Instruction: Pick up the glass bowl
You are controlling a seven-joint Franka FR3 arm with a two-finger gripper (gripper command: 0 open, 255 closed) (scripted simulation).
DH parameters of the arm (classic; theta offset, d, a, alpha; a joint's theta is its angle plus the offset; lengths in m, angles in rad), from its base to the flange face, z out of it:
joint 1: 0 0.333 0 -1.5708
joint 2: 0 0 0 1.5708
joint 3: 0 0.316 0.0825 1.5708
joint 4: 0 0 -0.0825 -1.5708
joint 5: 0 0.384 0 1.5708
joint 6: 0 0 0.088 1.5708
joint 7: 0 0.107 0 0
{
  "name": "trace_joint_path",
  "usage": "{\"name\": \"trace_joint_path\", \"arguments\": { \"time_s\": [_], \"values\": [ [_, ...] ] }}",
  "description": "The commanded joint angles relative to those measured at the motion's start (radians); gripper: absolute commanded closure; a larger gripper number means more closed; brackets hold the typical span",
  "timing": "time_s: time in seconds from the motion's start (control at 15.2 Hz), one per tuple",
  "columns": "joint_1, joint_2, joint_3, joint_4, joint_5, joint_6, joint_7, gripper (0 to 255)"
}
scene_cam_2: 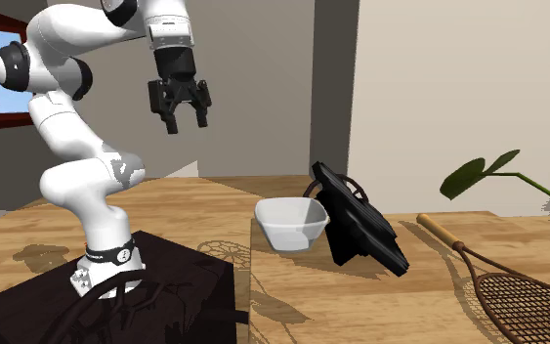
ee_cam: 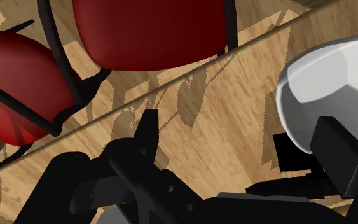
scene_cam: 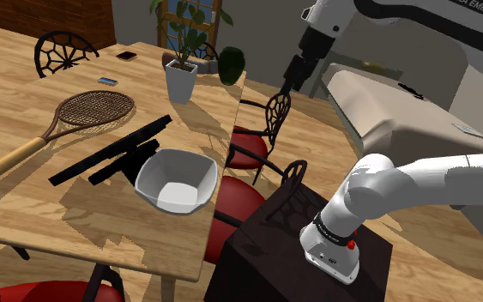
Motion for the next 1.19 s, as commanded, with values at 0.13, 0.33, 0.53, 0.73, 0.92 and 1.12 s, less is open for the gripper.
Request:
{"name": "trace_joint_path", "arguments": {
  "time_s": [0.13, 0.33, 0.53, 0.73, 0.92, 1.12],
  "values": [
    [0.007, 0.019, 0.024, -0.042, 0.017, 0.059, 0.018, 0],
    [0.019, 0.057, 0.061, -0.096, 0.042, 0.150, 0.045, 0],
    [0.030, 0.109, 0.099, -0.139, 0.066, 0.243, 0.072, 0],
    [0.041, 0.173, 0.137, -0.170, 0.088, 0.338, 0.098, 0],
    [0.051, 0.250, 0.177, -0.189, 0.106, 0.434, 0.124, 0],
    [0.058, 0.339, 0.217, -0.196, 0.118, 0.529, 0.152, 0]
  ]
}}
